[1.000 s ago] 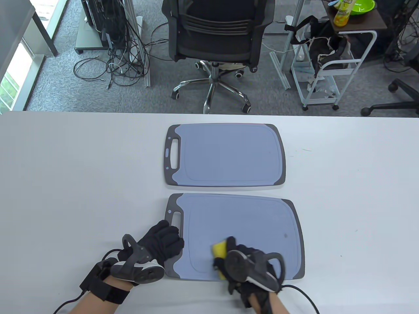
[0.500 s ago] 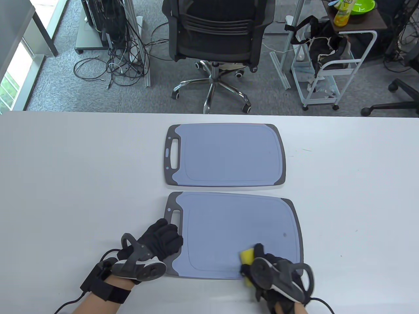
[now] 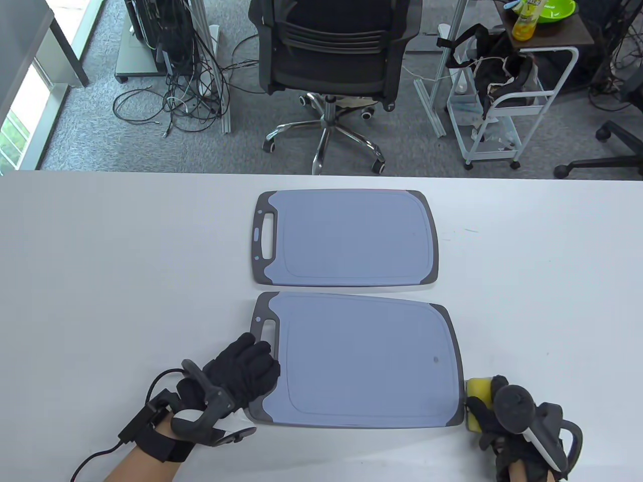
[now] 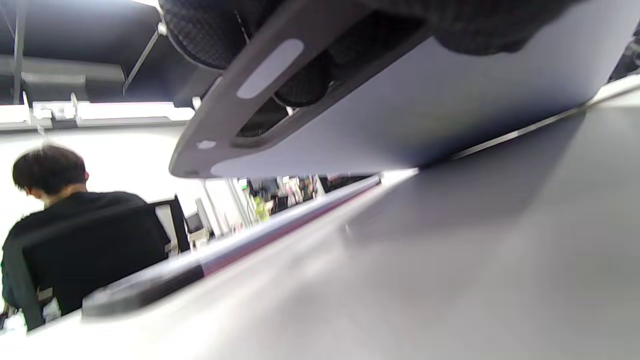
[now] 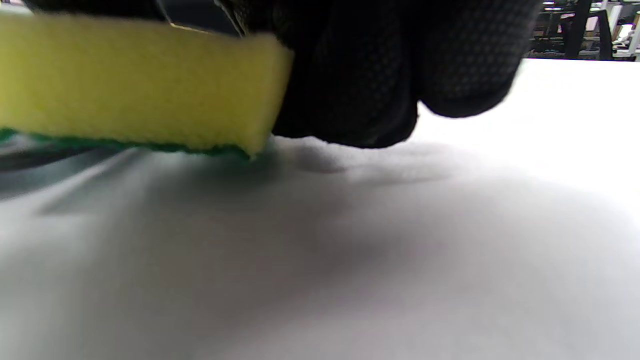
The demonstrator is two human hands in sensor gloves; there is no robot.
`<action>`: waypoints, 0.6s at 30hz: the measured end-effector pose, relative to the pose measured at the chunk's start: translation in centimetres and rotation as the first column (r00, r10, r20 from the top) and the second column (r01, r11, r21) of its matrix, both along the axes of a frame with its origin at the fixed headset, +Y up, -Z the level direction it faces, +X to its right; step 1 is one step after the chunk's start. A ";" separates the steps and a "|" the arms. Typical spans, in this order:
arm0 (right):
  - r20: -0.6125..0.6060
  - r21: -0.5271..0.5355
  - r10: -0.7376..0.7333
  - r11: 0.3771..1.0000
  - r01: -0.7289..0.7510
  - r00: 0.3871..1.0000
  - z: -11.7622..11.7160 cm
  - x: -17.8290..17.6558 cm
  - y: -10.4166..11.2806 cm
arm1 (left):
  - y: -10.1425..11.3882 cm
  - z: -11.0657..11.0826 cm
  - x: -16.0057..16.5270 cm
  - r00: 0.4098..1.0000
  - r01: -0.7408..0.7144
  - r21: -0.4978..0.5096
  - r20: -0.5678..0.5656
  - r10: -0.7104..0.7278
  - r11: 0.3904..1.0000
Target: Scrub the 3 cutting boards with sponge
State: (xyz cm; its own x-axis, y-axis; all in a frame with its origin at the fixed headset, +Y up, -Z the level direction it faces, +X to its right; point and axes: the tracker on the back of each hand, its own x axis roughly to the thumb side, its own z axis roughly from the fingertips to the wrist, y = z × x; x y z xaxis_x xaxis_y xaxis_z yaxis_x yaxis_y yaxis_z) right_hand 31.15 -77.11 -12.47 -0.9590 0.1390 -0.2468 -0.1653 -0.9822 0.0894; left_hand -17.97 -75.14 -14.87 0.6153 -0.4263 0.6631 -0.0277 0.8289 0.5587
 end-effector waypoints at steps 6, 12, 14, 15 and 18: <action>0.034 0.035 -0.063 0.997 0.062 0.997 0.2 0.9 0.2 | 3.9 0.4 -2.2 0.992 -0.113 0.136 0.068 0.104 0.984; 0.028 0.044 -0.078 0.996 0.077 0.997 -0.2 1.0 0.2 | 6.8 -2.8 -3.8 0.985 -0.171 0.175 0.009 0.172 0.970; 0.030 0.045 -0.090 0.995 0.089 0.995 -0.2 1.1 0.1 | 7.5 -5.4 -3.3 0.984 -0.174 0.183 -0.006 0.178 0.968; 0.030 0.047 -0.094 0.995 0.092 0.995 -0.2 1.1 0.2 | 7.7 -7.0 -3.0 0.984 -0.174 0.185 -0.014 0.180 0.967; 0.035 0.067 -0.097 0.993 0.095 0.995 -0.1 1.2 0.3 | 7.7 -11.6 -1.7 0.982 -0.171 0.161 -0.052 0.181 0.972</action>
